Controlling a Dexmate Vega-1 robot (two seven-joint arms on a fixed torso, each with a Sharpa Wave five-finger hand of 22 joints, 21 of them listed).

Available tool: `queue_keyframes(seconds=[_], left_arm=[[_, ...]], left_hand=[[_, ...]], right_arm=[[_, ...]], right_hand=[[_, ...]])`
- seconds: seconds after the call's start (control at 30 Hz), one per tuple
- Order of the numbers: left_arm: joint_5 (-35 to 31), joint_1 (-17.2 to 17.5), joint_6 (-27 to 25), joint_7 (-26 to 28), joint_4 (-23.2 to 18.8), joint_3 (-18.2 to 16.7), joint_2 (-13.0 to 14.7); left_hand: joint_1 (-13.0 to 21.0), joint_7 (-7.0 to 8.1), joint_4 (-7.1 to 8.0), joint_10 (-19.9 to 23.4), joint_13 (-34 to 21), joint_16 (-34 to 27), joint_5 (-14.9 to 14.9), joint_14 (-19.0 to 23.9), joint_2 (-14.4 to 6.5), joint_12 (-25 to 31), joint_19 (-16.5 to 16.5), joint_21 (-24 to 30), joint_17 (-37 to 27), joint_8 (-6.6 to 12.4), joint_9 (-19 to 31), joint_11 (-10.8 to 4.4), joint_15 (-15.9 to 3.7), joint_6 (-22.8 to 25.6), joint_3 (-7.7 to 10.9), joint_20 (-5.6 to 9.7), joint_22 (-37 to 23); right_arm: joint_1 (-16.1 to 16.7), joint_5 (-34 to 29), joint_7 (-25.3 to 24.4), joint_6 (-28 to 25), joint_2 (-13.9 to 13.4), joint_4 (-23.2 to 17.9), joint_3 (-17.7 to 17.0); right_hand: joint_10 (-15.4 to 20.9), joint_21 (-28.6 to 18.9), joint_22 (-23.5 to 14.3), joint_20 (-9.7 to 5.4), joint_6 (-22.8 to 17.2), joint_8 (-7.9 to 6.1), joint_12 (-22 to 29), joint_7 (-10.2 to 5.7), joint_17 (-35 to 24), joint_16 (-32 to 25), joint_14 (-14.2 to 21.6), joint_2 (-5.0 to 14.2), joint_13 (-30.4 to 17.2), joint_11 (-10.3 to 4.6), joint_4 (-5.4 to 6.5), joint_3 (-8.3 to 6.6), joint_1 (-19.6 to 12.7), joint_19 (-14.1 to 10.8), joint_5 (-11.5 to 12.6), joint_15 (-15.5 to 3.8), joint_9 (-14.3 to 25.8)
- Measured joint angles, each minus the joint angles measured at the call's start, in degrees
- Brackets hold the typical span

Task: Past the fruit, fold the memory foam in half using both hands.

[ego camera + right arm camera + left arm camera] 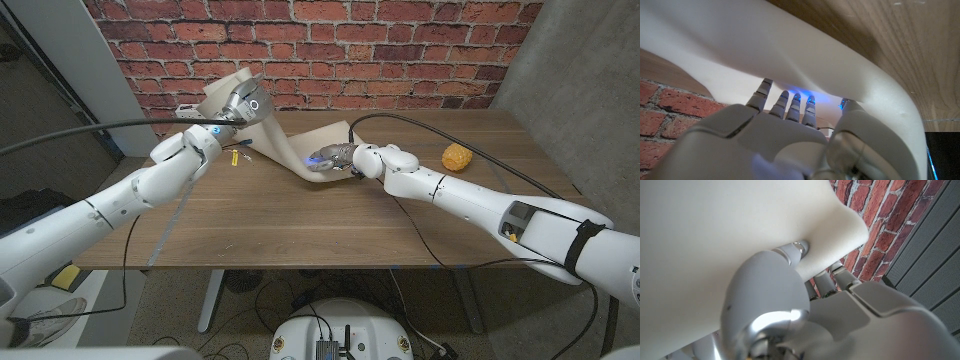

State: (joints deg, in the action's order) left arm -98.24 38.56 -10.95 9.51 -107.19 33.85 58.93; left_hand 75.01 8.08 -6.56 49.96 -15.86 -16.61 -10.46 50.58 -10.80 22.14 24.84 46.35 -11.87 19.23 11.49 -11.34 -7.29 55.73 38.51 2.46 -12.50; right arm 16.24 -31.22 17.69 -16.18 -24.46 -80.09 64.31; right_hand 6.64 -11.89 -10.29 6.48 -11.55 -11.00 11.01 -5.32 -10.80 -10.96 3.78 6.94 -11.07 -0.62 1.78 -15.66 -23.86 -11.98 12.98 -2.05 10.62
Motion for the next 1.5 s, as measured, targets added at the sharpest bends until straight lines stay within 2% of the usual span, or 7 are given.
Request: queue_keyframes(seconds=[0.13, 0.4, 0.73, 1.17, 1.5], left_arm=[[-0.1, -3.1, 1.4, 1.2, 1.7, 2.0, -1.4], [-0.4, -9.5, 4.7, 4.2, 5.7, 6.8, -4.6], [-0.4, -14.6, 7.2, 7.4, 9.3, 11.1, -7.5], [1.0, -18.4, 7.8, 11.7, 13.7, 15.7, -10.9], [3.1, -19.8, 6.9, 15.2, 17.1, 18.4, -13.6]], left_hand=[[0.0, 0.0, 0.0, 0.0, 0.0, 0.0, 0.0, 0.0, 0.0, 0.0, 0.0, 0.1, 0.0, 0.0, 0.0, 0.0, 0.0, 0.0, 0.0, 0.0, 0.0], [0.0, -0.21, -0.24, 0.0, -0.3, 0.2, -0.4, 0.0, 0.0, 0.0, -0.1, 0.3, 0.0, 0.0, 0.0, -0.01, 0.0, -0.2, -0.23, 0.11, 0.0], [-0.4, -0.3, -0.25, -0.3, -0.3, -0.1, -0.4, 0.0, 0.4, -0.3, -0.1, 0.7, 0.0, -0.39, 0.0, -0.32, 0.0, -0.3, -0.23, 0.11, 0.1], [-0.4, -0.29, -0.48, -0.5, -0.5, 0.0, -0.3, 0.1, 0.4, -0.5, -0.1, 1.1, 0.0, -0.66, 0.0, -0.12, -0.08, -0.3, -0.46, 0.11, 0.3], [-0.4, -0.72, -0.33, -0.5, -0.8, 0.0, -0.3, 0.1, 0.4, -0.8, -0.1, 1.6, 0.0, -0.66, 0.0, -0.12, -0.07, -0.7, -0.62, 0.1, 0.3]], right_arm=[[0.2, -0.2, 0.1, 0.4, 0.0, -0.1, -0.2], [0.7, -0.6, 0.3, 0.9, 0.0, -0.4, -0.6], [1.4, -0.9, 0.5, 1.2, -0.1, -1.0, -1.0], [2.1, -1.2, 0.7, 1.3, -0.6, -1.9, -1.6], [2.3, -1.2, 0.9, 1.6, -0.7, -2.0, -1.9]], right_hand=[[-0.2, 0.0, 0.1, 0.0, 0.0, 0.0, 0.0, 0.0, 0.0, 0.0, 0.0, 0.3, 0.0, -0.21, -0.46, -0.01, -0.3, 0.0, 0.0, 0.0, 0.0], [-0.2, 0.1, 0.0, 0.0, 0.0, 0.0, 0.0, 0.0, 0.0, 0.0, 0.0, 0.31, 0.0, -0.21, -0.46, -0.01, -0.3, 0.0, -0.3, 0.0, 0.0], [-0.2, 0.2, 0.0, 0.0, 0.0, 0.0, 0.0, 0.0, 0.0, 0.0, 0.0, 0.31, 0.0, -0.2, -0.68, 0.22, -0.3, 0.0, -0.3, 0.0, 0.0], [-0.2, 0.3, 0.0, 0.0, 0.0, 0.0, 0.0, 0.0, -0.3, -0.3, 0.0, 0.31, 0.0, -0.2, -0.68, 0.22, -0.3, 0.0, -0.3, 0.0, 0.0], [-0.2, 0.1, 0.0, 0.0, 0.0, 0.0, 0.0, -0.01, -0.3, -0.3, 0.0, 0.31, 0.0, -0.21, -0.92, 0.46, -0.3, 0.0, -0.3, 0.0, 0.0]])
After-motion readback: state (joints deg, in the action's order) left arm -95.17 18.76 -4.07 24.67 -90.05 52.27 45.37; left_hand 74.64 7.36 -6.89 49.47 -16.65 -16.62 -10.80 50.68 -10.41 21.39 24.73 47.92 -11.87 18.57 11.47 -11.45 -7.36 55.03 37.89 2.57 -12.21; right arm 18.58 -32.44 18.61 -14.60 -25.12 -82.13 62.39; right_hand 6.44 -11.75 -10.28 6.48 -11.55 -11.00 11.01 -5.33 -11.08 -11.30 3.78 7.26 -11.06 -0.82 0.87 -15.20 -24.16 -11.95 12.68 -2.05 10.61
